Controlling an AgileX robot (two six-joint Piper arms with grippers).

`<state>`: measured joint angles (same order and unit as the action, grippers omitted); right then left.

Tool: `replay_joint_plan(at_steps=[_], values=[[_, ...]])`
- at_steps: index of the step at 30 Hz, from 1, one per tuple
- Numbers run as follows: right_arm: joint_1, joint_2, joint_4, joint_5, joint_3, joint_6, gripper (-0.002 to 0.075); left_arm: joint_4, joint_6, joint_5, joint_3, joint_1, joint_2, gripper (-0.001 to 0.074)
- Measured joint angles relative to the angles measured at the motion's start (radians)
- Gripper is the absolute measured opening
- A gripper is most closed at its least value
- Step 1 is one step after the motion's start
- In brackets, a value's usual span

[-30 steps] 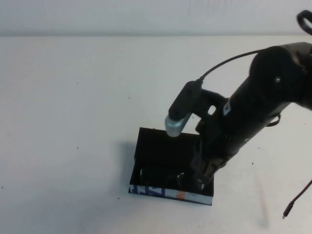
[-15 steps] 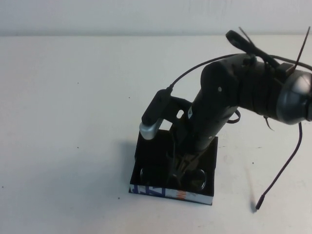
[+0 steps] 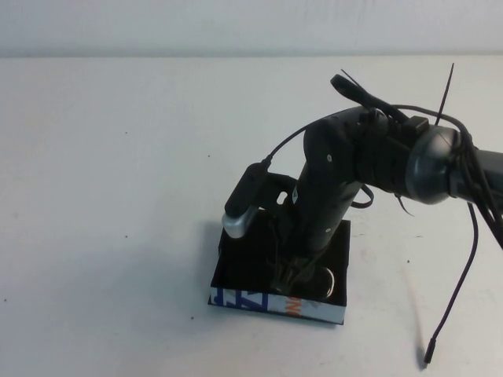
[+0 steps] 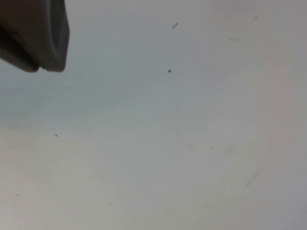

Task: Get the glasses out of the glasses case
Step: Pick up the glasses from the glasses case

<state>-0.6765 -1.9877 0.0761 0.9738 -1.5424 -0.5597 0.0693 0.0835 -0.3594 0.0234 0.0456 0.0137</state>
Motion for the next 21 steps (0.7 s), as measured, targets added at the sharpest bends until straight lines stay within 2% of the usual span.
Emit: replay_joint_plan(at_steps=[11,13,15,19,21], values=[[-0.002,-0.022,0.013,-0.005,-0.008,0.0,0.032,0.0,0.0,0.0,0.0,0.0,0.0,-0.0005],[-0.002,-0.025,0.021,-0.001,-0.008,0.0,0.03,0.0,0.0,0.0,0.0,0.0,0.0,-0.0005],[-0.002,-0.029,0.022,0.006,-0.008,0.0,0.0257,0.0,0.0,0.0,0.0,0.0,0.0,-0.0005],[-0.002,-0.029,0.025,0.019,-0.008,0.0,0.0088,0.0,0.0,0.0,0.0,0.0,0.0,-0.0005],[-0.002,-0.024,0.029,0.031,-0.008,0.0,0.0041,0.0,0.0,0.0,0.0,0.0,0.0,-0.0005]])
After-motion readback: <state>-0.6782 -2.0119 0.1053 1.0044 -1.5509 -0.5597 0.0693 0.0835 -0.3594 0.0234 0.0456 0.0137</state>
